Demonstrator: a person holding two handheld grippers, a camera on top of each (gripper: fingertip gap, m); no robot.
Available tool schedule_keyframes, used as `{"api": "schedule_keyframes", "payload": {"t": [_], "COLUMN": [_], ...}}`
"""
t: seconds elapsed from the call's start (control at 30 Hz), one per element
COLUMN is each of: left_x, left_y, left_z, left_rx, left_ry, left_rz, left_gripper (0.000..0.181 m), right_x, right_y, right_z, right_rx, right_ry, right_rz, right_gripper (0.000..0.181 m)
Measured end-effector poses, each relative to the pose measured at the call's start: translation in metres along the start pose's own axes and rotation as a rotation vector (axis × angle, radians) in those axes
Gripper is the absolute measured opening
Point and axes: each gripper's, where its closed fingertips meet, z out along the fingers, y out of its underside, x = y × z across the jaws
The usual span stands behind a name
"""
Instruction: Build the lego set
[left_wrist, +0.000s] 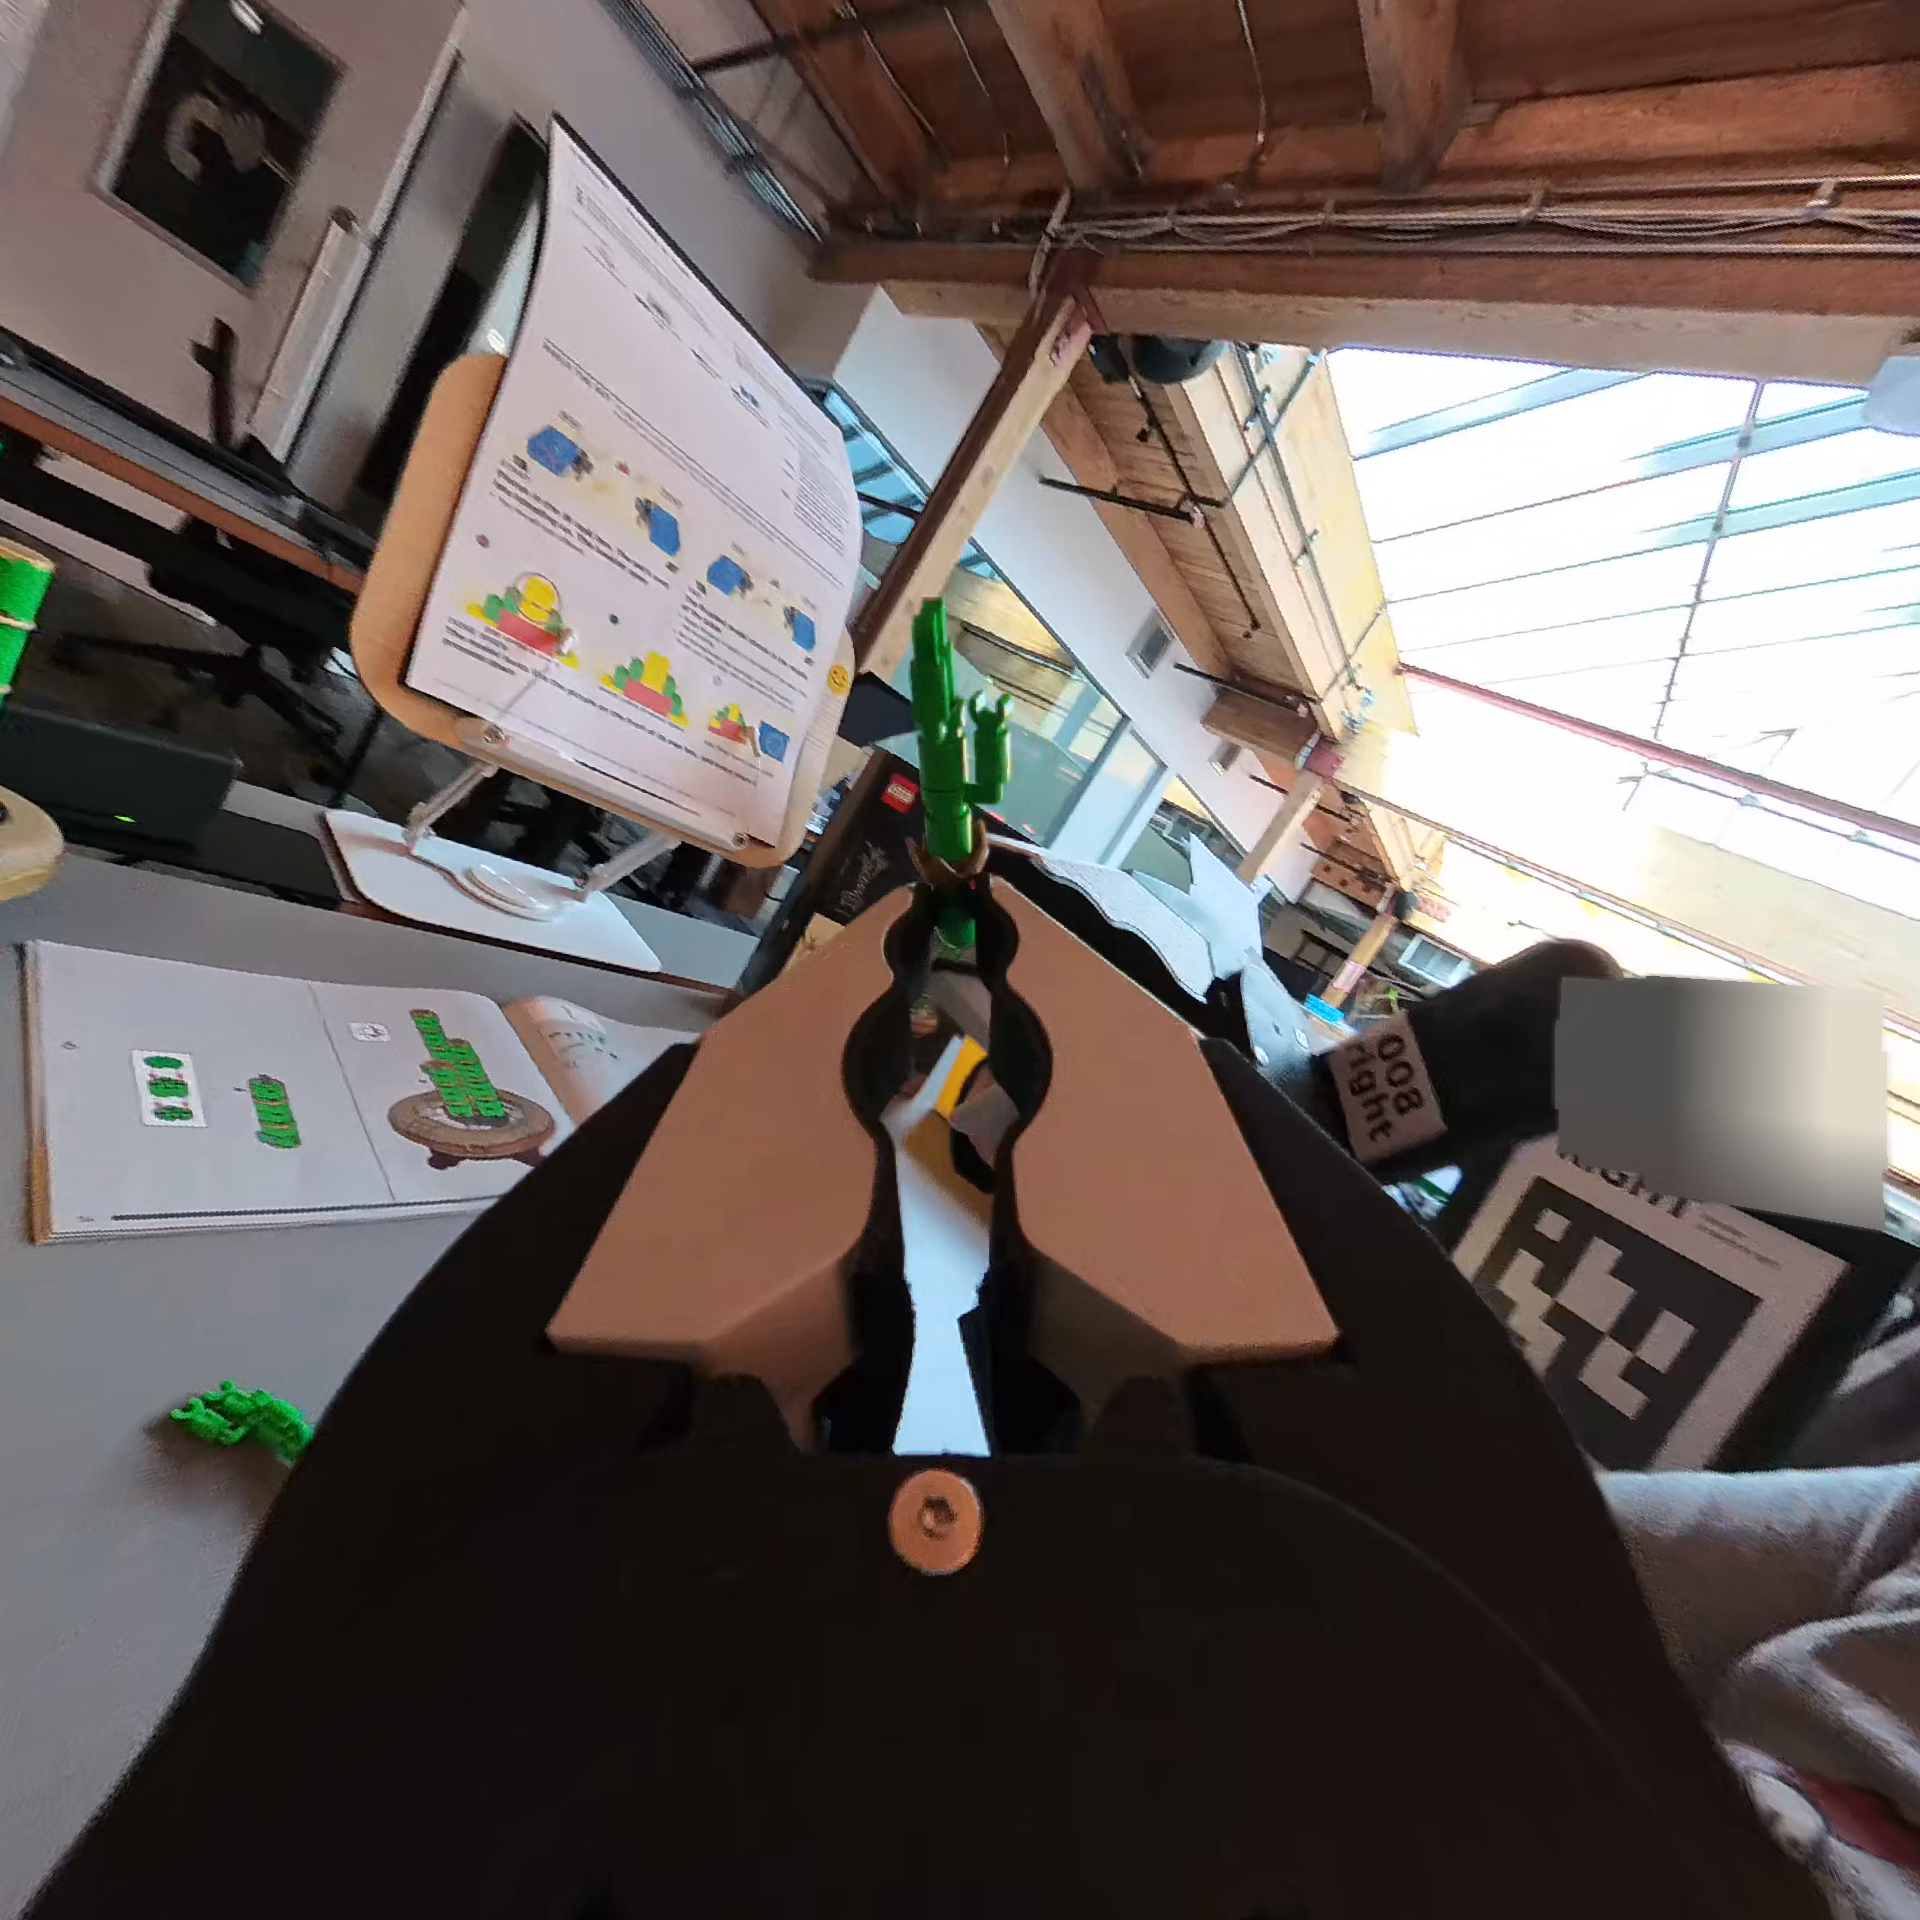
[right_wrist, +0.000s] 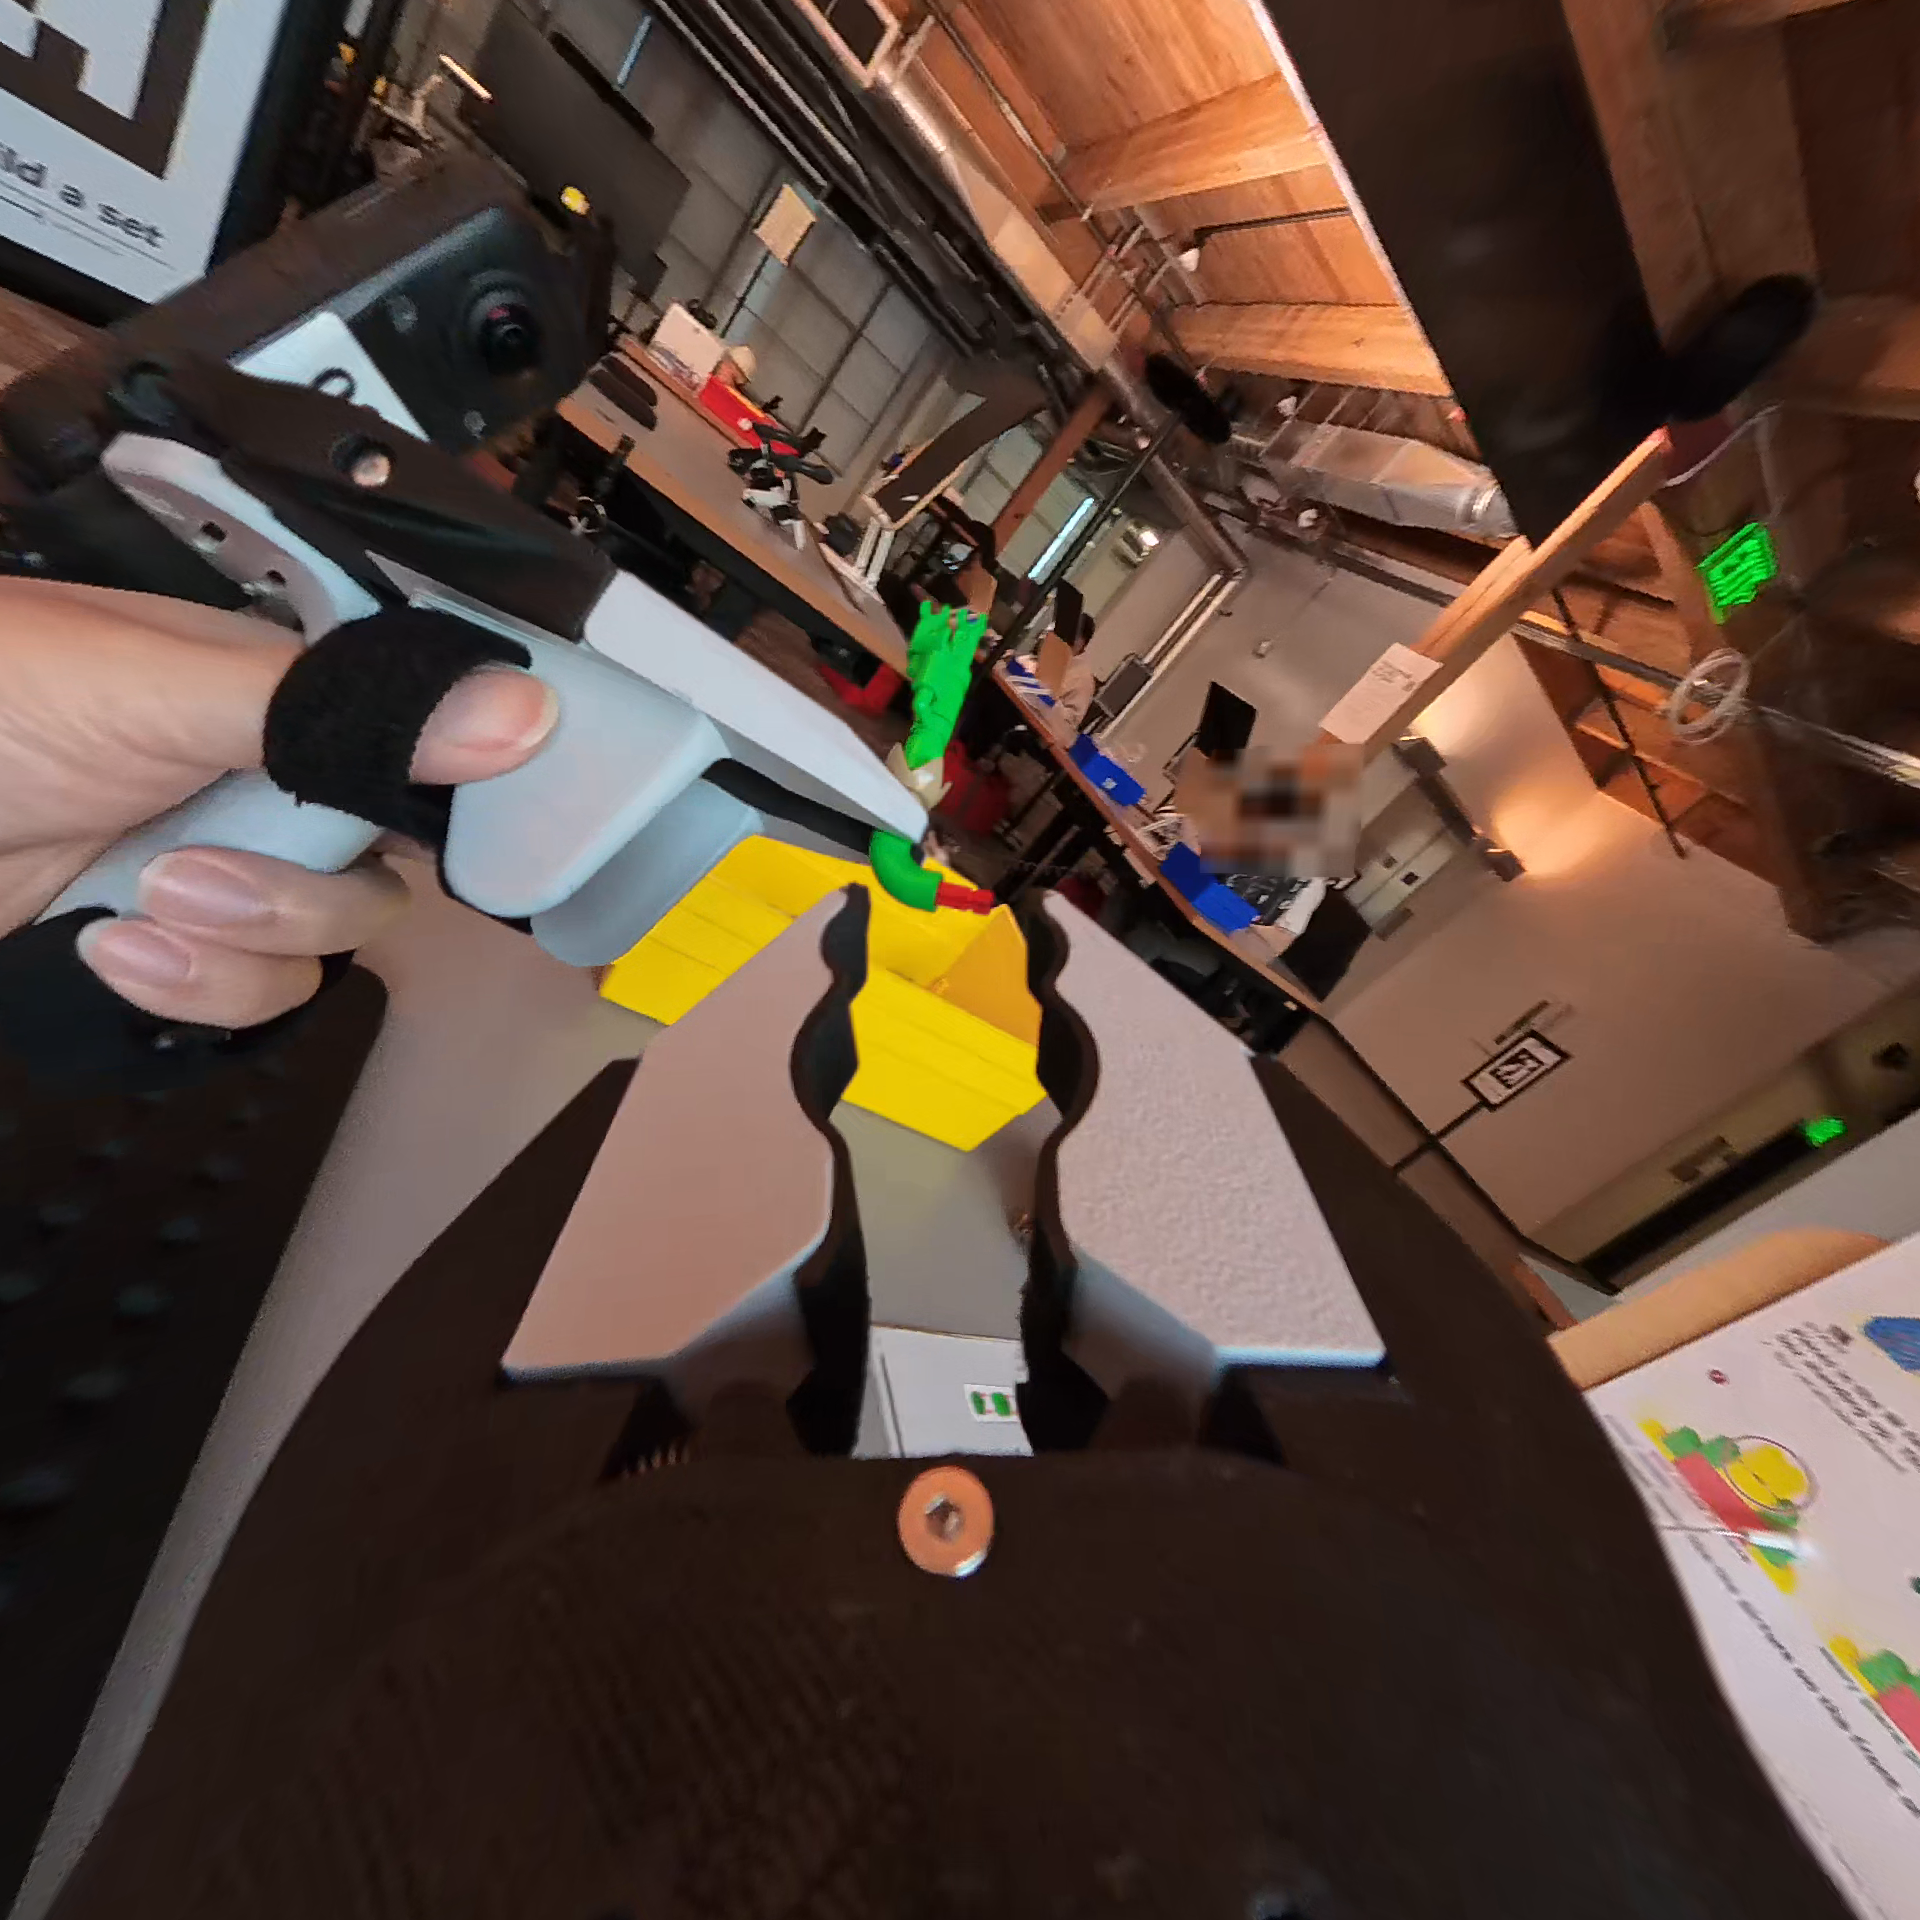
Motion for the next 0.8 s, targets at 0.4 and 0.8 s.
{"api": "schedule_keyframes", "payload": {"t": [0.4,0.8], "left_x": [-0.0019,-0.0014], "left_y": [0.0017,0.0043], "left_z": [0.0051,0.0082], "left_rx": [0.075,0.132], "left_ry": [-0.097,-0.113], "left_rz": [0.104,0.11], "left_gripper": [0.005,0.006], "right_x": [0.0028,0.0045], "right_y": [0.0026,0.0045], "right_z": [0.0035,0.0014], "right_rx": [-0.073,-0.082], "right_ry": [0.106,0.083], "right_rz": [0.01,0.042], "right_gripper": [0.024,0.023]}}
